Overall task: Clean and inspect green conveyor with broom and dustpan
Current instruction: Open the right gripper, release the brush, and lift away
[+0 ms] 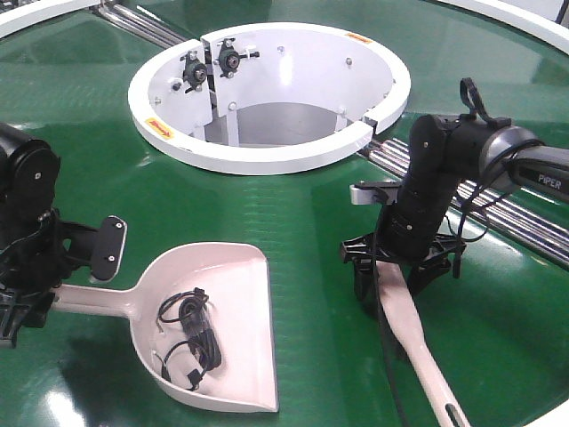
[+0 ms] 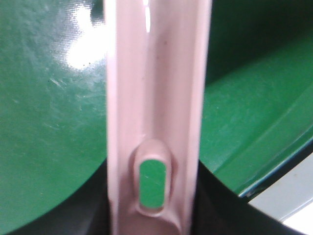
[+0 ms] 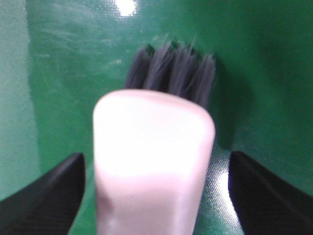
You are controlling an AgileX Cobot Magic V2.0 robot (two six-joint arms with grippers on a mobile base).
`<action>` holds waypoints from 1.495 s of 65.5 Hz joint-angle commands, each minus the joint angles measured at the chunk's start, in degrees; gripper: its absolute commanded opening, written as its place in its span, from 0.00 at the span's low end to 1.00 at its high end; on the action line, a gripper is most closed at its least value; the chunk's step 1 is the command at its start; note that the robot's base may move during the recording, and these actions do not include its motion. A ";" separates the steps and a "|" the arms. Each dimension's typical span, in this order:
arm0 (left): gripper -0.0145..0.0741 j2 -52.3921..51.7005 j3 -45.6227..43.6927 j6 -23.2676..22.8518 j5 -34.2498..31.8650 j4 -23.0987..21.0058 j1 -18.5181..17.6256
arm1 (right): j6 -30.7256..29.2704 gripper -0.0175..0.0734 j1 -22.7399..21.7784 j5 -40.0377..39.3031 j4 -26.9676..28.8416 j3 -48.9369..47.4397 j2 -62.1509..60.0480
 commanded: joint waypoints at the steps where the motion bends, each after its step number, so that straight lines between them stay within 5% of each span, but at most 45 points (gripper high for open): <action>1: 0.14 -2.04 -1.57 -0.25 0.89 -0.65 -0.45 | -0.24 0.85 -0.35 3.80 0.10 -1.07 -3.29; 37: 0.14 -2.04 -1.57 -0.25 0.89 -0.65 -0.45 | -1.94 0.85 0.22 -12.27 -1.57 0.27 -19.13; 58: 0.14 -2.04 -1.57 -0.25 0.89 -0.65 -0.45 | -4.02 0.85 0.10 -33.79 -1.59 24.10 -42.68; 78: 0.14 -2.04 -1.57 -0.25 0.89 -0.65 -0.45 | -4.84 0.84 0.10 -40.63 -1.60 43.31 -66.44; 90: 0.14 -2.04 -1.57 -0.25 0.89 -0.65 -0.45 | -4.84 0.75 0.10 -42.54 -1.60 50.37 -79.73; 98: 0.14 -2.04 -1.57 -0.25 0.89 -0.65 -0.45 | -4.84 0.60 0.10 -43.80 -1.60 52.55 -86.01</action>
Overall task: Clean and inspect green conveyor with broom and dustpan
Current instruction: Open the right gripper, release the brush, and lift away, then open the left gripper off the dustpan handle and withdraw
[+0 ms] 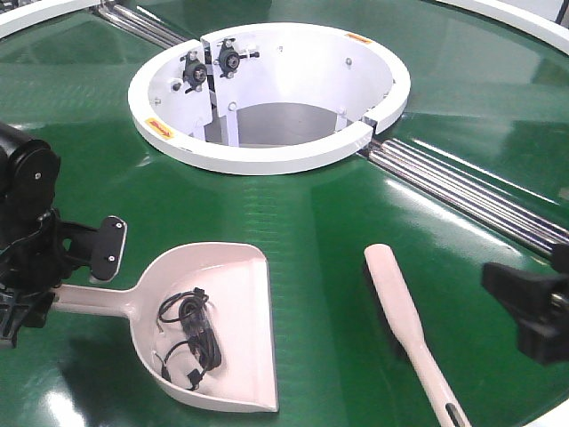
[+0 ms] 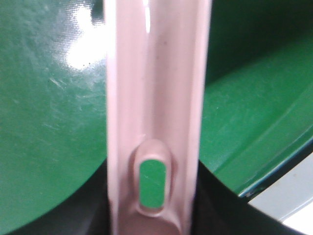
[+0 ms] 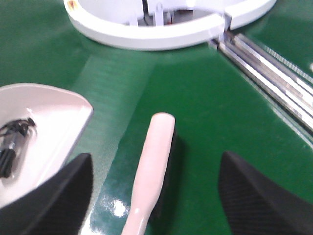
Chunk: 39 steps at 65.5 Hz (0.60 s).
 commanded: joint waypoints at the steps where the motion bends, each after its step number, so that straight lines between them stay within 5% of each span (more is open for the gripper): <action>1: 0.14 -2.04 -1.57 -0.25 0.95 -0.60 -0.45 | -0.71 0.58 -0.25 -5.35 -0.08 -0.21 -4.50; 14: 0.14 -2.04 -1.57 -0.25 0.95 -0.60 -0.45 | -0.71 0.17 -0.25 -5.35 0.08 -0.20 -8.57; 39: 0.14 -2.04 -1.57 -0.25 0.95 -0.60 -0.45 | -0.54 0.18 -0.25 -6.01 1.62 -0.20 -8.71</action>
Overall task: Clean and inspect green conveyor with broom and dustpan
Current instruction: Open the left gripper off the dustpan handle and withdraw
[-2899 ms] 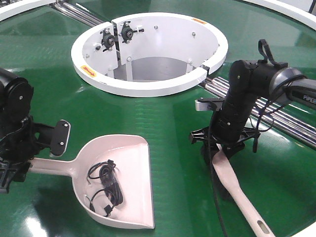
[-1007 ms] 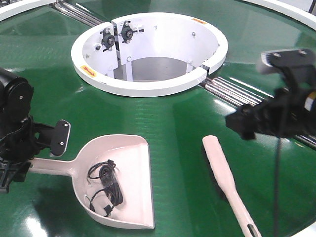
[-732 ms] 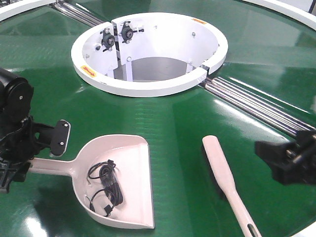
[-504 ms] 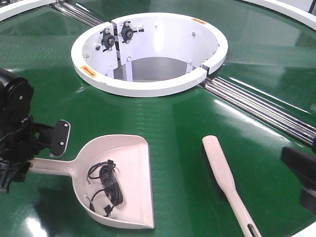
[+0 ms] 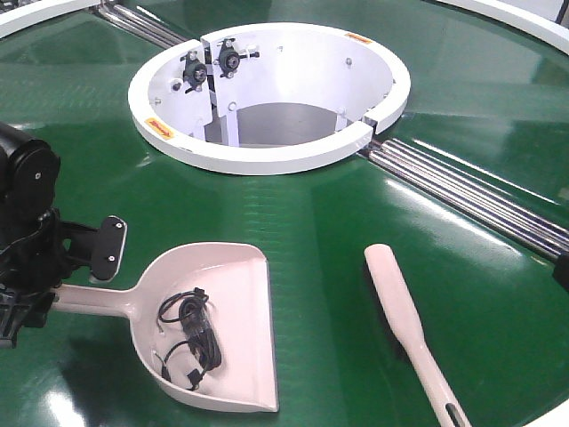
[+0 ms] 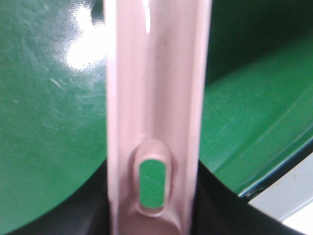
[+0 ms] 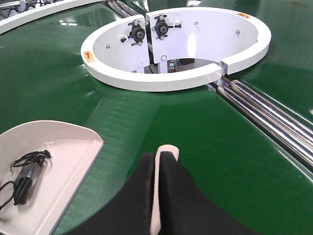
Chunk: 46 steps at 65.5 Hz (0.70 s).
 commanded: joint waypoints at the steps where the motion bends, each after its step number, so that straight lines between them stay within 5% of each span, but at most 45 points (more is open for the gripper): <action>1: 0.14 -2.04 -1.57 -0.25 0.95 -0.60 -0.45 | -0.54 0.18 -0.25 -4.95 0.52 -1.40 0.20; 46: 0.14 -2.04 -1.57 -0.25 0.94 -0.65 -0.45 | -0.54 0.18 -0.25 -9.08 0.52 -1.40 0.20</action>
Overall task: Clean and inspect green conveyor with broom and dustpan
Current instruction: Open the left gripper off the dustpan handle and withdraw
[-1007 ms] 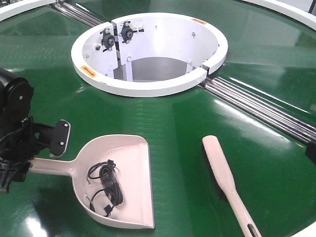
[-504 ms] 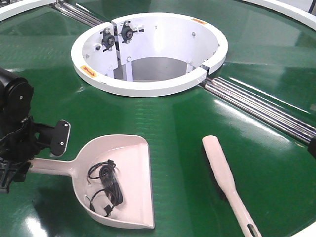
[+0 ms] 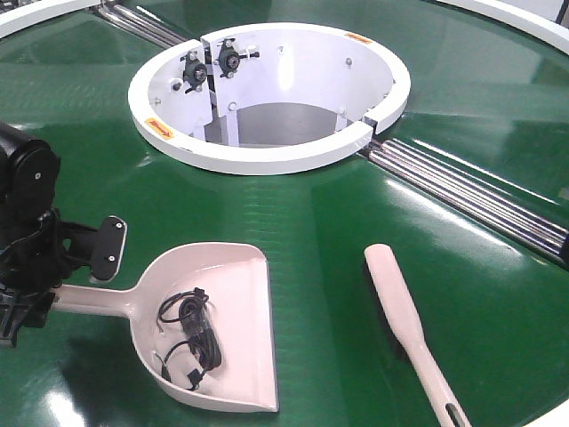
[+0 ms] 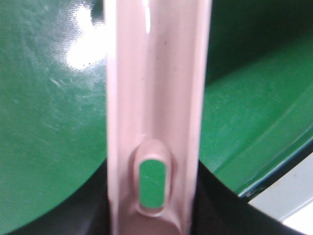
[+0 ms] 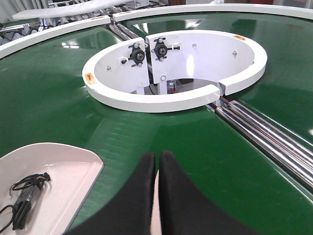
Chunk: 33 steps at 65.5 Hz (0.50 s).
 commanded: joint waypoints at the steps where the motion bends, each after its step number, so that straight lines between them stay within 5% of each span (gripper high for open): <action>1: 0.14 -2.04 -1.57 -0.25 0.94 -0.65 -0.45 | -0.54 0.18 -0.25 -4.72 0.26 -1.40 0.20; 33: 0.14 -2.04 -1.57 -0.25 -0.57 -0.58 -0.45 | -0.54 0.18 -0.25 -4.61 0.26 -1.40 0.20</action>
